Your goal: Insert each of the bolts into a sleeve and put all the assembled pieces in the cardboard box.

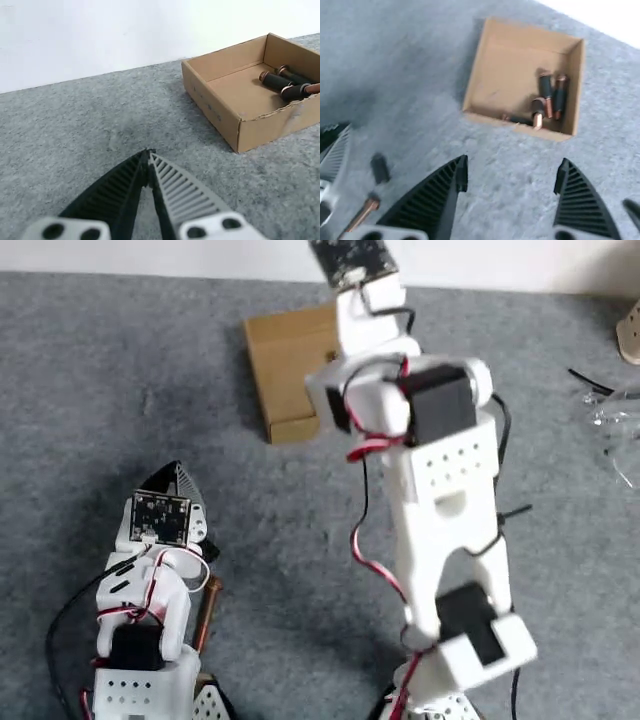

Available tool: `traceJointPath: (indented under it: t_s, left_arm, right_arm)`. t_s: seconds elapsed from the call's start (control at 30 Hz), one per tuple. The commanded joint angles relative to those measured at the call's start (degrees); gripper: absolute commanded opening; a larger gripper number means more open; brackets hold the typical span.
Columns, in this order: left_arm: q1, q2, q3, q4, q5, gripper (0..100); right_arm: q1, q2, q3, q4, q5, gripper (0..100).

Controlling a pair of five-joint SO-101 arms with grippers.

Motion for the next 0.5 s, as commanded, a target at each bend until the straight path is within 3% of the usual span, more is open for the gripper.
traceJointPath:
  t_s: [0.0, 0.27, 0.47]
  left_arm:
    - [-0.6, -0.7, 0.7, -1.1, 0.0, 1]
    - [-1.5, -0.7, 0.3, -1.0, 0.2, 1]
    - [-6.8, -0.7, -1.3, -0.7, 4.0, 1]
  right_arm:
    - [-2.6, -7.8, 5.8, 1.1, -0.2, 25.9]
    - [-5.4, -17.6, 26.4, -0.1, 1.7, 25.9]
    - [-8.0, -25.7, 46.1, -11.1, 2.5, 25.9]
